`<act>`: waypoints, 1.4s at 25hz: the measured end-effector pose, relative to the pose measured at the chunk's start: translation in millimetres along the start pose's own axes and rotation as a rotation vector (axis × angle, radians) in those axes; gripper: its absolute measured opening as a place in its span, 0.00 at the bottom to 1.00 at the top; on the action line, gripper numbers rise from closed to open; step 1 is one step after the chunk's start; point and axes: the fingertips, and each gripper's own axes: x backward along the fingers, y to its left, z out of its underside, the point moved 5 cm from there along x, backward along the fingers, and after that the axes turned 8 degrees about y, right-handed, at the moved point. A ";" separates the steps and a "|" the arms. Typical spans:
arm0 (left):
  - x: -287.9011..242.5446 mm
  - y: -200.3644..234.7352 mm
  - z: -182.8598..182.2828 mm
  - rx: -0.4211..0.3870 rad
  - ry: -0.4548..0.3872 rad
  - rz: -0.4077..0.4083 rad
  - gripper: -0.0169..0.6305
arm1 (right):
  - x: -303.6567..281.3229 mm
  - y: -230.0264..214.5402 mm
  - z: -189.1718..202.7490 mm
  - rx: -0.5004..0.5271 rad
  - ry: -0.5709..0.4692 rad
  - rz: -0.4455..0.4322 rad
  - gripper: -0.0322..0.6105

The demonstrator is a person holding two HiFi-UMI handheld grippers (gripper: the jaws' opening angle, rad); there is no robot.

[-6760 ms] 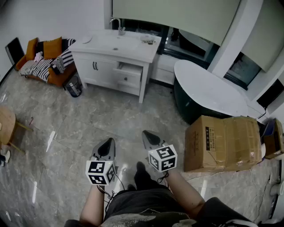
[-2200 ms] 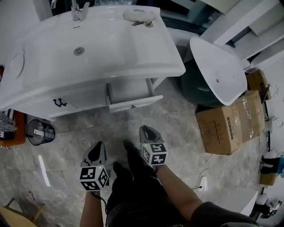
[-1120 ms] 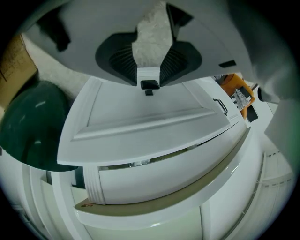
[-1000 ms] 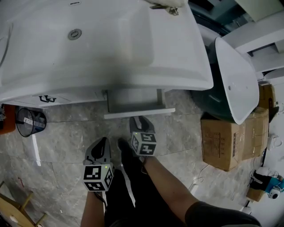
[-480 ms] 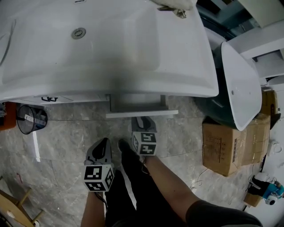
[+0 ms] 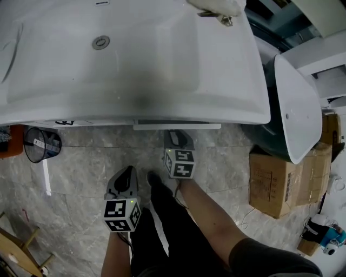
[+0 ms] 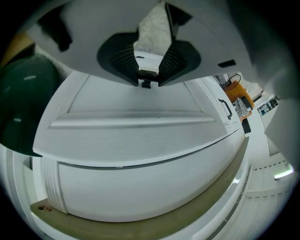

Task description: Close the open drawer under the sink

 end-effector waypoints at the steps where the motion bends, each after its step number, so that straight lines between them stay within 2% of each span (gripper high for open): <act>1: 0.8 4.0 -1.8 0.015 -0.005 -0.010 0.05 | -1.6 -0.2 -1.3 0.000 0.000 0.002 0.27; 9: 5.0 26.4 -13.7 0.046 -0.026 -0.046 0.05 | -19.0 -2.7 -20.8 0.000 -0.009 0.019 0.27; 15: 5.6 32.0 -18.0 0.058 -0.027 -0.044 0.05 | -29.2 -4.1 -34.5 -0.005 -0.014 0.037 0.27; 25: 12.3 41.1 -28.7 0.053 -0.047 -0.045 0.05 | -29.7 -3.3 -36.8 -0.016 0.010 0.063 0.27; 29: 21.3 45.6 -26.7 0.056 -0.055 -0.063 0.05 | -24.9 0.4 -38.5 -0.009 0.026 0.088 0.27; 35: 44.9 42.0 -27.4 0.029 -0.062 -0.026 0.05 | 7.2 7.4 -37.0 -0.054 0.012 0.108 0.27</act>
